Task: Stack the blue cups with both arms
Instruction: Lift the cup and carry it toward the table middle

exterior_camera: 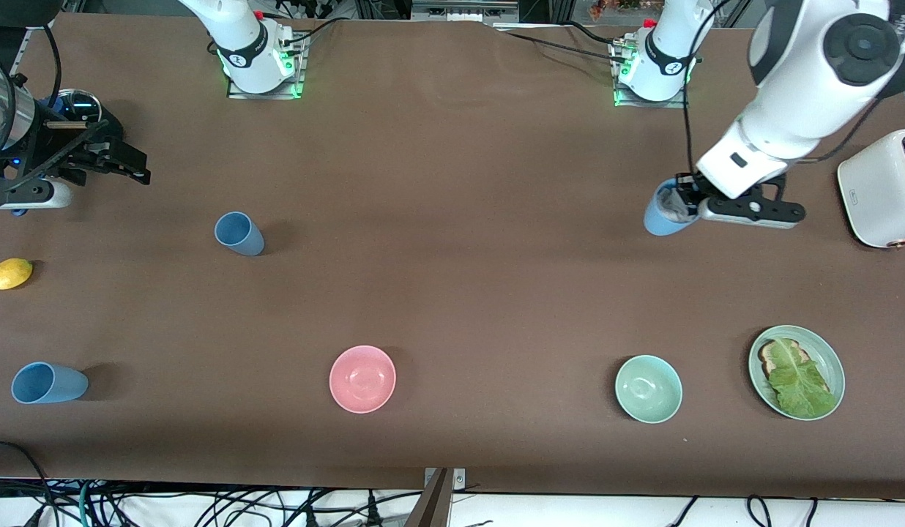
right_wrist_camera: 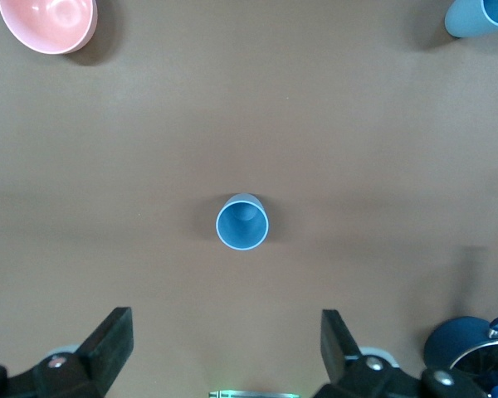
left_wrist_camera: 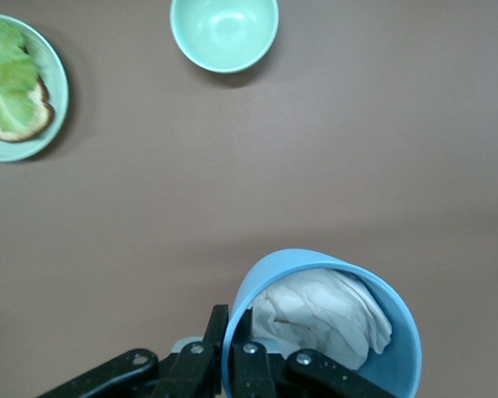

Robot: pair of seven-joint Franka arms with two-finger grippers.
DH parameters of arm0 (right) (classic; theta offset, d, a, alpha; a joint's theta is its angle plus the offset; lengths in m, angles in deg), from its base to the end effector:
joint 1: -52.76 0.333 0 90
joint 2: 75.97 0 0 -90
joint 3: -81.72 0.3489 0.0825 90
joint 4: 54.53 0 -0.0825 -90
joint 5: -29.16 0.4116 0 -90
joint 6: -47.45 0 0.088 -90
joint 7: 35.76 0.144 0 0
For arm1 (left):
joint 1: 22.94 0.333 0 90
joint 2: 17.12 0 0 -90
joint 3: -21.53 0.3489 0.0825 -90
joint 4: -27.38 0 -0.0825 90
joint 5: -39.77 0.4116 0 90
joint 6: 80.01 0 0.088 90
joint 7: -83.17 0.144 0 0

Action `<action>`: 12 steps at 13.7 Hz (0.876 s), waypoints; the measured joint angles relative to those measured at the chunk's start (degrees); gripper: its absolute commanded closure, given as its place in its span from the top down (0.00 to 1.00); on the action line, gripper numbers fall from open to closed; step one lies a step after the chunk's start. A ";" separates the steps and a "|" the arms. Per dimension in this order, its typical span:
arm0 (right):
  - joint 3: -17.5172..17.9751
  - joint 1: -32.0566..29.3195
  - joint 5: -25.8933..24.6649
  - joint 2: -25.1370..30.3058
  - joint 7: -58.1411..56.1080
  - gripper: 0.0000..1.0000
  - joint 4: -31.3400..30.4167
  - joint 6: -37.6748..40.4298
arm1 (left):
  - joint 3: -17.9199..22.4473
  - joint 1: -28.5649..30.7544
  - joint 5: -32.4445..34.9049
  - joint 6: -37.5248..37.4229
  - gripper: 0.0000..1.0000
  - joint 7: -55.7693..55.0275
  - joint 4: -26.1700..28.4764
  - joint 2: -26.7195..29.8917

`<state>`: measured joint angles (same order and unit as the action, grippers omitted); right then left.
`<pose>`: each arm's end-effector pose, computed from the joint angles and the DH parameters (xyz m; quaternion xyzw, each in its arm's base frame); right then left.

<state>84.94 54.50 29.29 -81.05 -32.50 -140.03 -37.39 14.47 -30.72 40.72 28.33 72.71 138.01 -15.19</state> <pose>0.5965 0.0506 0.5996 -0.9986 -0.0149 0.0501 0.0000 0.5553 -0.1459 0.4860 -0.9991 0.0408 0.0010 0.0104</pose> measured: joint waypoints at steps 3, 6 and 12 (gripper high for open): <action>-0.02 0.00 0.00 0.00 0.00 1.00 0.00 0.00 | -3.12 -2.58 -1.15 -0.01 0.00 -10.21 -0.87 -1.21; -0.05 0.00 0.00 0.00 0.00 1.00 0.00 0.00 | -4.37 -7.95 -1.26 -0.01 0.00 -20.99 -3.15 -3.17; -0.08 -0.01 0.01 0.00 0.00 1.00 0.00 0.00 | -4.23 -21.74 -1.30 0.03 0.00 -42.69 -10.74 -10.30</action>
<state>84.86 54.49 29.29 -81.05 -32.50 -140.04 -37.38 10.24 -52.46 39.42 28.36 30.02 127.27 -25.49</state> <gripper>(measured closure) 0.000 0.938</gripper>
